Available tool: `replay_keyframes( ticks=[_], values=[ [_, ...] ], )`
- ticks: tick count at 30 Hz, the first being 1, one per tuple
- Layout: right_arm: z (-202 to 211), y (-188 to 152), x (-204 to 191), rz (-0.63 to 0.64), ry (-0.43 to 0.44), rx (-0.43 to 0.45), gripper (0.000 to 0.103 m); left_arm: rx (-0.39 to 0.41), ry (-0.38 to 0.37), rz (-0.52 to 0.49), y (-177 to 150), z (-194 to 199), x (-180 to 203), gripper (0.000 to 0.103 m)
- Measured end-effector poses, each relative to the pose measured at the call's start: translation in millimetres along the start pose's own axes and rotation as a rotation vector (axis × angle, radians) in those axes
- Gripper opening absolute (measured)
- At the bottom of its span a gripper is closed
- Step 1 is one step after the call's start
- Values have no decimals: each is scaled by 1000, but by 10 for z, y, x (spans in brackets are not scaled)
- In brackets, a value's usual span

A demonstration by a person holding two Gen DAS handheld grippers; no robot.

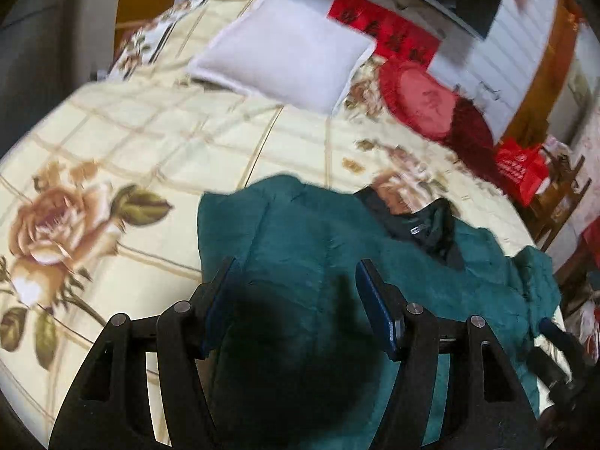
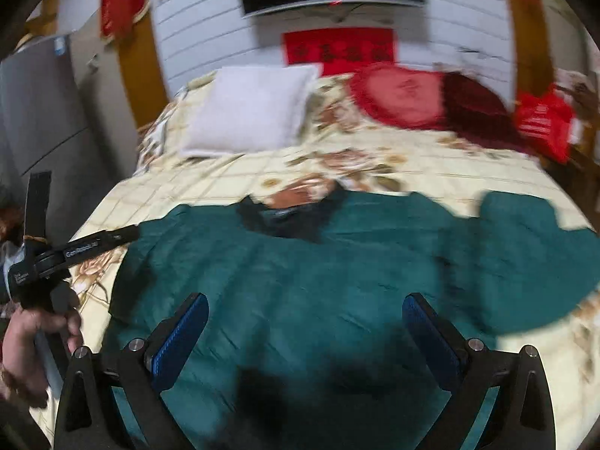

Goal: Fold large clothes

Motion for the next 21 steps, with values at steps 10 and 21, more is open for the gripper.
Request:
replay_keyframes(
  ticks=[10,21],
  values=[
    [-673,-203,939,-106,-83,-197,103,-76,121,-83,-236,-363,123,65],
    [-151,-120,691,-39,-17,-121,100,8,40,-102,-371,68,298,65]
  ],
)
Point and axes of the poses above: each gripper's, at about its wrist camera, not at the fingertips, and z roughly against the way its jaws point, x to its right, y to its top, the point moved 7 cm from there along -z, roughly the way its jaws point, and after that the axes turned 5 degrees about -z, right-handed, at the moved point
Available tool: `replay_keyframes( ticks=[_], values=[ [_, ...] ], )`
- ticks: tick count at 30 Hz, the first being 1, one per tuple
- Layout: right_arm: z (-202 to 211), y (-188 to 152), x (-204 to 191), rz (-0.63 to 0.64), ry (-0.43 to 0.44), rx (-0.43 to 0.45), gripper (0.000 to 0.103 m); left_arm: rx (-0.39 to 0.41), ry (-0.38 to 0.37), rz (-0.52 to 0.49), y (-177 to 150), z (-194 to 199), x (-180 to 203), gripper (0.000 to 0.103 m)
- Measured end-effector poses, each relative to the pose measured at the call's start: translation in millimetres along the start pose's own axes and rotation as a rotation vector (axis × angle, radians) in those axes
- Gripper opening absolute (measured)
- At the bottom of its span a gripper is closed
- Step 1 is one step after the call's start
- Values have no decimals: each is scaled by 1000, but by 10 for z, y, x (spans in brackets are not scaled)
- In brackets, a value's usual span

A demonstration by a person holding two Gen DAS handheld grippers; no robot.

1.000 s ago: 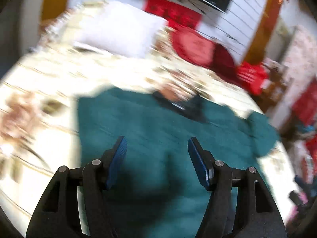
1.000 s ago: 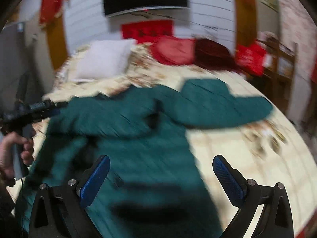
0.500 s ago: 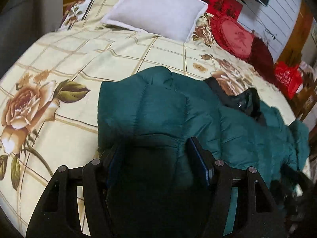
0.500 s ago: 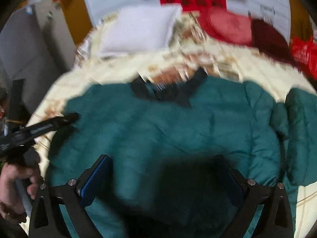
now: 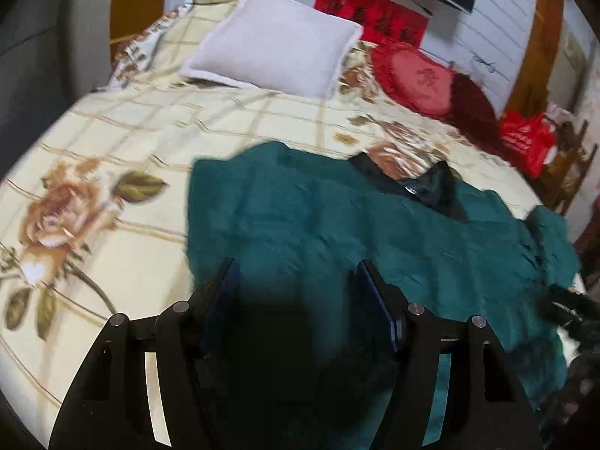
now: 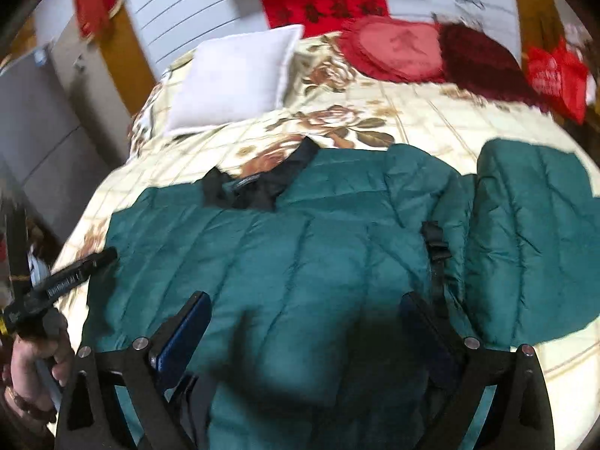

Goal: Fold large clothes

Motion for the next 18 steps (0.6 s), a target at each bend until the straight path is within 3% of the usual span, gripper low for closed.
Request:
replay_keyframes(
  ticks=[3,4,7,10,15,18],
  values=[
    [-222,-291,76,36,-79,-101,101,-85,34,-52,-133,-251,66,70],
    [-361,-391,145,32,-86,-132,103,-80,37,-58,-122,-268,92,78],
    [-346,-416,161,33,-93,-122,103,-89,49,-94,-123,-316,170,87],
    [-330,-432,179,42,-95,-111,103,-85,56,-96,-133,-255,179,87],
    [-179,-381,204,5,-52,-68,103,-20,132,-110,-201,215,169,87],
    [149,-323,219,-45,-28,-4,103,22,125,-95,-334,555,179,87]
  ],
)
Point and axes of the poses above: each gripper's, at about its wrist camera, not at the fingertips, and z roughly against the way its jaws point, x to its right, y to its top, the point moved 7 cm from there along -z, roughly the way its jaws point, and after that the axes turned 5 degrees about -z, right-handed, at the moved point
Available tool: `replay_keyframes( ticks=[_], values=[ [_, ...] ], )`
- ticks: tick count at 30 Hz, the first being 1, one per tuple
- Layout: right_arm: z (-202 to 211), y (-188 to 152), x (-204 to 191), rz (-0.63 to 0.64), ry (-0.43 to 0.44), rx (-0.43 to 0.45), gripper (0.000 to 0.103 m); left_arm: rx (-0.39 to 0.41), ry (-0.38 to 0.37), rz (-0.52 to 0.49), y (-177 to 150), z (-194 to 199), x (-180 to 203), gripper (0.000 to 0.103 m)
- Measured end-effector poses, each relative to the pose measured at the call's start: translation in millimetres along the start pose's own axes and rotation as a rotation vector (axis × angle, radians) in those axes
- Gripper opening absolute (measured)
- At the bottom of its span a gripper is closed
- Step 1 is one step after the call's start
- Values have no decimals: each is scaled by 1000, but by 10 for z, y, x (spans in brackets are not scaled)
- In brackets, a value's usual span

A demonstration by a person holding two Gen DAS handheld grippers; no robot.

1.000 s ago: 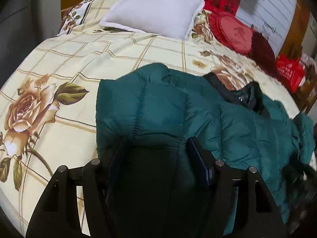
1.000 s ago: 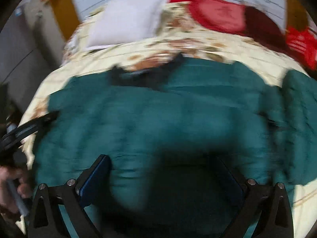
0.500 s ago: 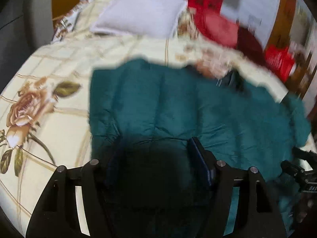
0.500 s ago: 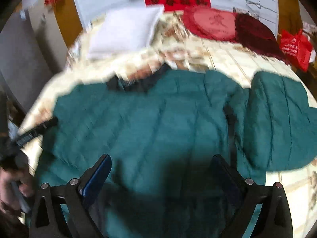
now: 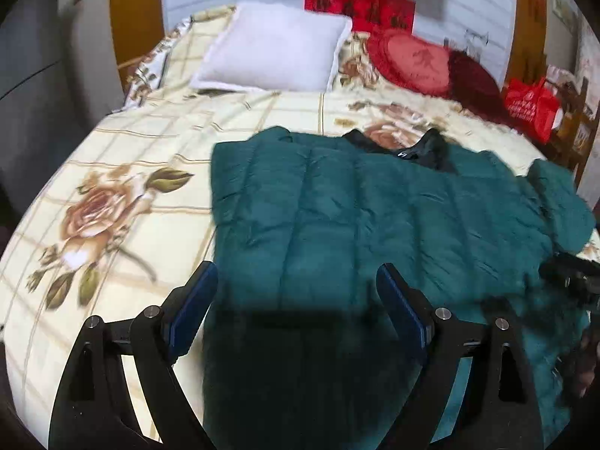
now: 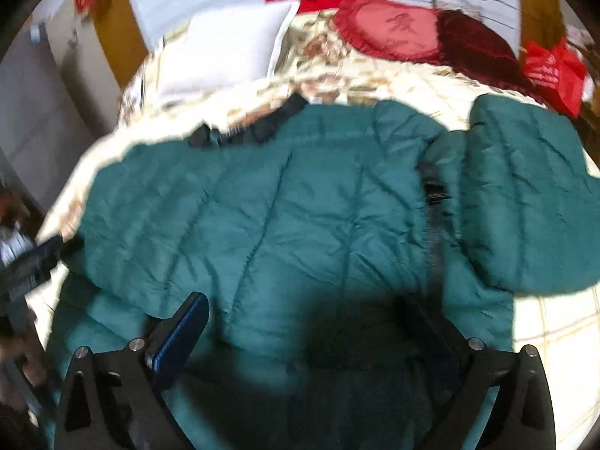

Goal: Fold large clothes

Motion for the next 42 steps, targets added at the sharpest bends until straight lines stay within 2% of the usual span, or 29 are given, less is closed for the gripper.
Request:
replay_keyframes(
  ticks=[3,5,6,7,8,10,12,15,20,24,27,30,31,32,35,39,42],
  values=[
    [220,-46,-20,5,-28,21,103,-3,-40,49,-235,265,37,87],
    [161,-270,15,11,-49,-91,103,-12,-83,63,-402,364,116,87],
    [91,-367,62,7,-68,-140,103,-2,-90,31,-487,372,184,87],
    [1,-512,149,7,-110,-190,103,-4,-81,2,-548,347,224,87],
    [-17,-557,175,25,-120,-190,103,-28,-47,-11,-648,274,229,87],
    [78,-583,152,101,-103,-125,103,-74,-39,-2,-794,151,225,87],
    [128,-676,170,117,-32,-80,103,-93,-45,23,-806,115,190,87],
    [285,-722,238,53,17,-23,103,-79,-62,64,-808,152,97,87],
    [425,-884,232,13,-27,-13,103,-90,-49,125,-848,146,-107,87],
    [471,-997,129,-24,-41,-12,103,-89,-46,121,-880,191,-128,87],
    [515,-972,121,-35,-38,-22,103,-32,-74,120,-854,376,-79,87],
    [704,-677,281,-60,-68,38,102,37,-117,80,-756,561,83,87],
    [852,-498,430,-59,-118,81,102,53,-125,50,-724,601,172,87],
    [975,-456,544,-58,-147,103,102,60,-133,30,-699,618,258,87],
    [1308,-95,1207,-100,-267,151,102,41,-150,-9,-699,591,416,87],
    [1510,208,2369,-248,-390,148,102,-51,-116,-56,-758,391,531,87],
    [1459,294,3193,-418,-408,136,102,-130,-104,-27,-832,225,500,87]
  ],
)
Point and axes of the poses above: each gripper's, at about its wrist camera, not at the fingertips, and z roughly against the way its jaws point, x to its right, y to its top, the point moved 7 cm from there along -z, roughly the way its jaws point, and after that the axes turned 5 degrees about -z, right-handed, at the moved point
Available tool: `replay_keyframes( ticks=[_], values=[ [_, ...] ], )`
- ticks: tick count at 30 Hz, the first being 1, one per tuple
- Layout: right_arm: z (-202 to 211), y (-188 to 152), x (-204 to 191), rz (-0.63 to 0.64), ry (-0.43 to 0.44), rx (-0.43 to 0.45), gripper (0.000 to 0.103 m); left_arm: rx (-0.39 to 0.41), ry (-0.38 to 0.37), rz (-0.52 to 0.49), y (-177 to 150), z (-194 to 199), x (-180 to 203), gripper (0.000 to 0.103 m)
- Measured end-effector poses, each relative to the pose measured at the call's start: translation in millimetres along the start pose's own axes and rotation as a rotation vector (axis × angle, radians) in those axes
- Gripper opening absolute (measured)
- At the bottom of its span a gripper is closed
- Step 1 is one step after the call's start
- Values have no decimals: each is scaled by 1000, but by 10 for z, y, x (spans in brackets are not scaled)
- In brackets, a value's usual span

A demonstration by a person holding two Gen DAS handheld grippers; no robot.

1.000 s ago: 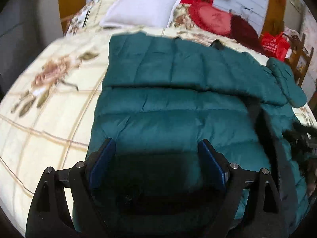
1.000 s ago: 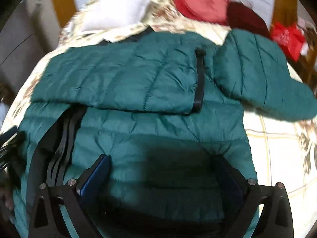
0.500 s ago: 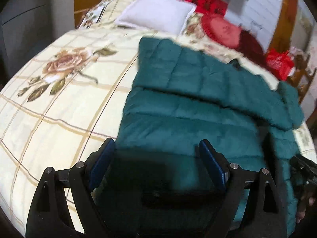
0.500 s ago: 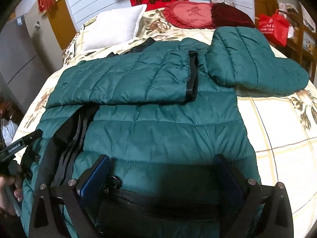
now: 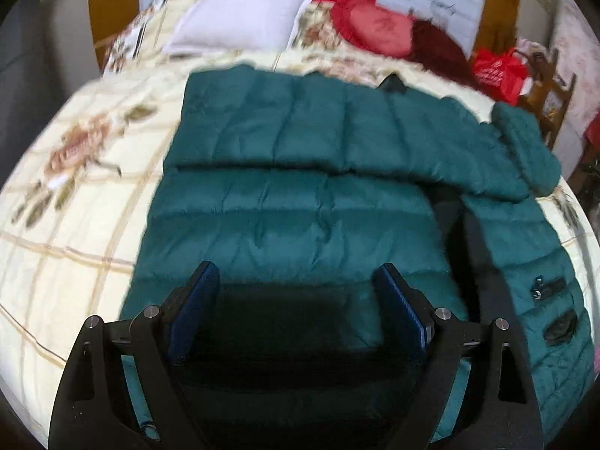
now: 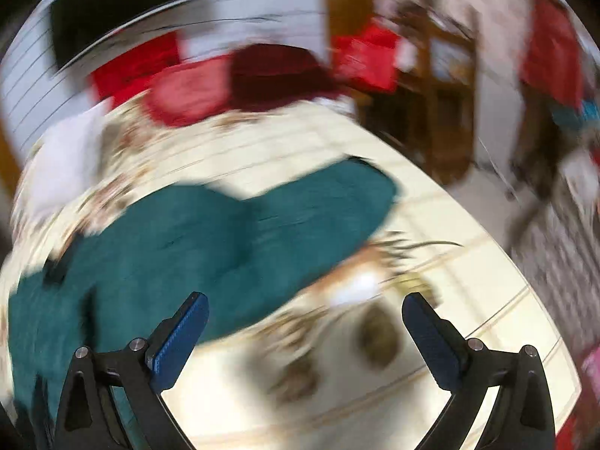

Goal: Fold large clothes
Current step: 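Close the right tool on the other sleeve cuff and lift it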

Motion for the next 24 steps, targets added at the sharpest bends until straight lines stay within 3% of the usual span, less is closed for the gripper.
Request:
replay_keyframes(
  ticks=[3,7,12,16,18,19,20,22,24],
  values=[
    [-409,232,448,-116,-15,-22,102,-10,9,-4,-4,-39,9,87],
    [-930,408,701,-201,60,-60,100,-14,32,-24,-26,-66,31,87],
    [-1223,622,606,-165,85,-39,96,-16,36,-29,-25,-82,41,88],
    [-1387,716,471,-116,96,-15,85,-19,39,-30,-23,-100,51,89],
    [-1411,711,444,-102,93,-5,64,-22,38,-30,-20,-110,54,90],
    [-1407,697,456,-105,74,-4,44,-23,38,-30,-19,-115,58,90],
    [-1408,688,462,-108,70,-7,31,-24,39,-31,-20,-116,63,90],
    [-1254,679,486,-113,65,27,19,-26,42,-34,-20,-121,67,91],
    [-1038,683,530,-107,29,68,18,-33,44,-35,-25,-130,69,92]
  ],
)
Point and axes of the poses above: each gripper's, at about its wrist camera, not at the fingertips, and z roughly against the way its jaws point, x to its right, y to its top, the point moved 7 cm from there along -z, roughly the way its jaws point, and after that the axes turned 5 degrees about -z, right-handed, at the moved point
